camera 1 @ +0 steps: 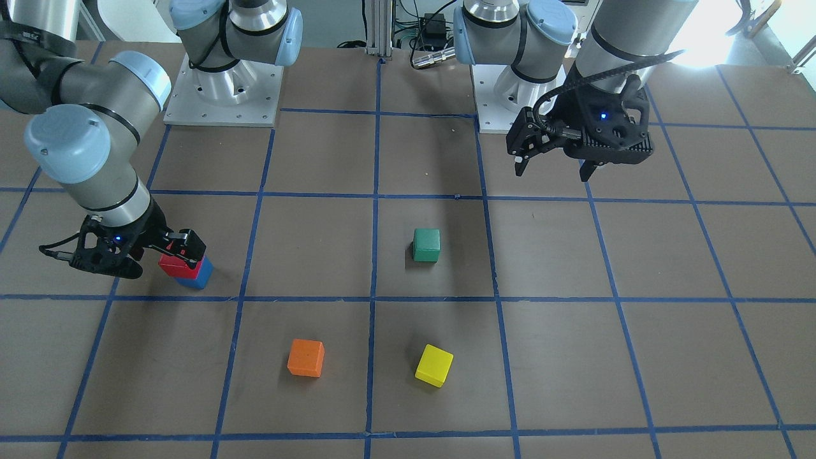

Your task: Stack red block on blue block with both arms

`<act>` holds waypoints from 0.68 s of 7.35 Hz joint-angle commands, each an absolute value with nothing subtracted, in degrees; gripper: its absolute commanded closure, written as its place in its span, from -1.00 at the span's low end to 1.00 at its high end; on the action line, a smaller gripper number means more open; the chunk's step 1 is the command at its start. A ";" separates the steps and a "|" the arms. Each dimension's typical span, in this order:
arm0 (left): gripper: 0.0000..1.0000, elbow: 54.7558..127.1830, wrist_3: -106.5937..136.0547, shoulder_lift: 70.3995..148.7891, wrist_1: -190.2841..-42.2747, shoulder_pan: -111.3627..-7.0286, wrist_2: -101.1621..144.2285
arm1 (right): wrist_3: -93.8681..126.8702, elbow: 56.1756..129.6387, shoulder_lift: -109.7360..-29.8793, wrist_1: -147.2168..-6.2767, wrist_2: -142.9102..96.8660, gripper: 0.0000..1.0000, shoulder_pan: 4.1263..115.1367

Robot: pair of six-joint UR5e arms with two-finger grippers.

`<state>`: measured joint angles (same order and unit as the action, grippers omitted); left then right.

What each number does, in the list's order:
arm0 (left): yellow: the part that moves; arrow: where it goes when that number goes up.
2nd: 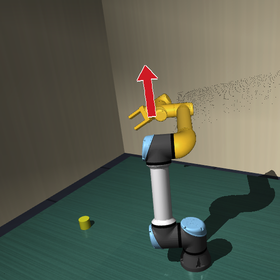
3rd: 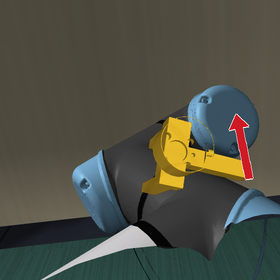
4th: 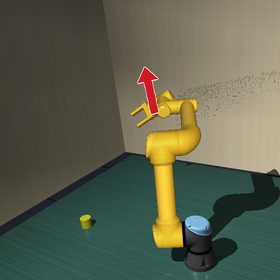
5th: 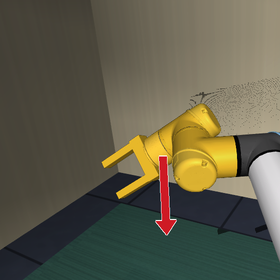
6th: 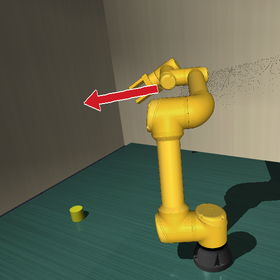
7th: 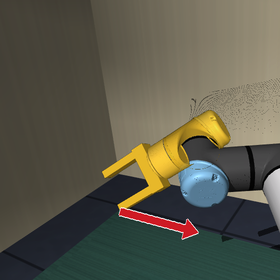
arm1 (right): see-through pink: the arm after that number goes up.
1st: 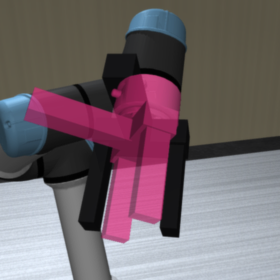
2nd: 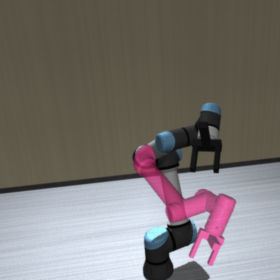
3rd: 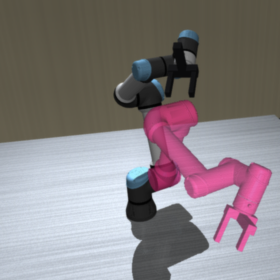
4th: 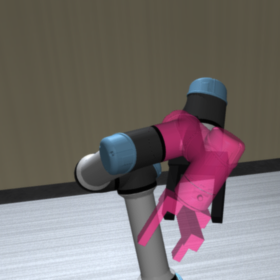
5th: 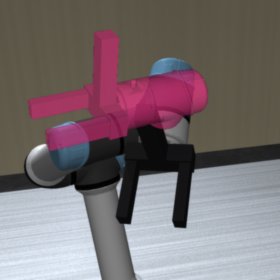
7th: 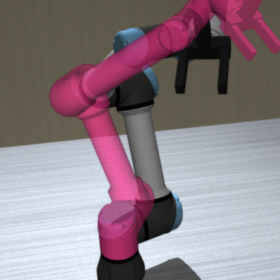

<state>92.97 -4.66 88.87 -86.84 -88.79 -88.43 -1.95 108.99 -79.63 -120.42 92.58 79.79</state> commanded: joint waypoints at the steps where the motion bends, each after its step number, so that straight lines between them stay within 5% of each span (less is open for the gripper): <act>1: -1.00 92.90 -4.66 89.03 -86.84 -88.94 -88.51 | -2.02 100.50 -83.56 -107.90 92.11 -1.00 79.98; 5: -1.00 92.90 -4.66 88.94 -86.84 -88.95 -88.51 | -1.58 96.42 -93.60 -99.23 91.23 -1.00 86.74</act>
<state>92.90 -4.66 88.91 -86.84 -88.94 -88.50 -1.71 96.82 -91.44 -100.53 91.33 84.93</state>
